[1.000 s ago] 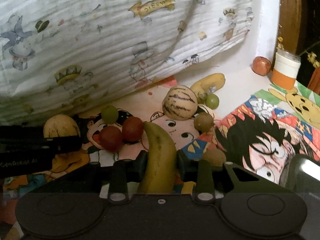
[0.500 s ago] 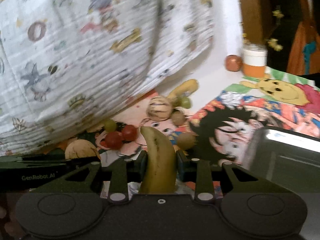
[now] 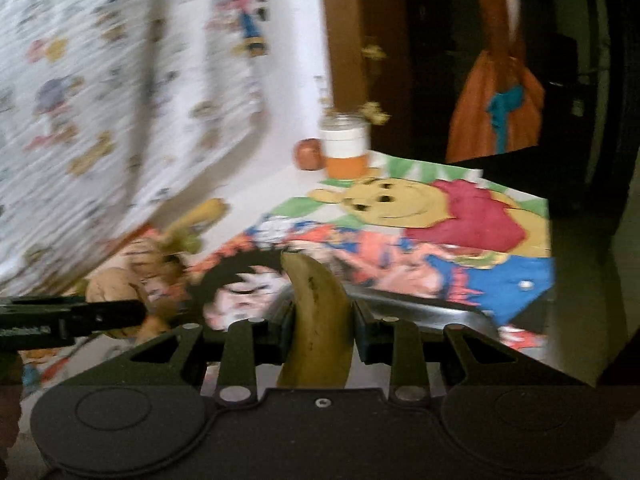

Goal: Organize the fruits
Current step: 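Carry the banana in the right tool while the left tool carries the melon to the tray, then open the right tool over the tray while the left tool releases the melon there, then move both tools back from the tray toward the fruit pile, then grasp a red tomato with the left tool while the right tool grasps a small brown fruit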

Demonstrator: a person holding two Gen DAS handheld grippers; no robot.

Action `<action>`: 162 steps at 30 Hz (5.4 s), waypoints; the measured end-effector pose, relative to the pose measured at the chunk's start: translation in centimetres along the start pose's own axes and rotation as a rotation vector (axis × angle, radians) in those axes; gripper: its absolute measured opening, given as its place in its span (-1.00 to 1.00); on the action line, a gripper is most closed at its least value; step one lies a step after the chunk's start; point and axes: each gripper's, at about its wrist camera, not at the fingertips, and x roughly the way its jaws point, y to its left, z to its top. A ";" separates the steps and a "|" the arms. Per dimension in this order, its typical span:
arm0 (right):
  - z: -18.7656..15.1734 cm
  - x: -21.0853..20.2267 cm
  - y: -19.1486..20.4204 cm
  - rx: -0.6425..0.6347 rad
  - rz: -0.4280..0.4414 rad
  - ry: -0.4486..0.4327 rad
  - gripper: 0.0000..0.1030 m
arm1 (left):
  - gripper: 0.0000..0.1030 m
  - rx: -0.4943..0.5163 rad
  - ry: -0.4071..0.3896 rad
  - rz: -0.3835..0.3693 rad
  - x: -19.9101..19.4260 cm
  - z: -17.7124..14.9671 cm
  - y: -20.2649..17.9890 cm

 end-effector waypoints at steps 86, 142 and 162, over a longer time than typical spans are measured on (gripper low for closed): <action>-11.7 -14.6 7.0 0.058 -0.155 -0.098 0.99 | 1.00 0.195 -0.019 0.094 -10.4 -8.1 -3.1; -0.7 3.9 17.1 -0.092 0.131 0.037 0.84 | 0.99 0.199 0.008 0.212 -6.3 -3.2 10.9; -1.8 9.8 16.6 -0.162 0.118 0.096 0.15 | 0.27 0.148 0.048 0.201 -2.1 -2.1 11.2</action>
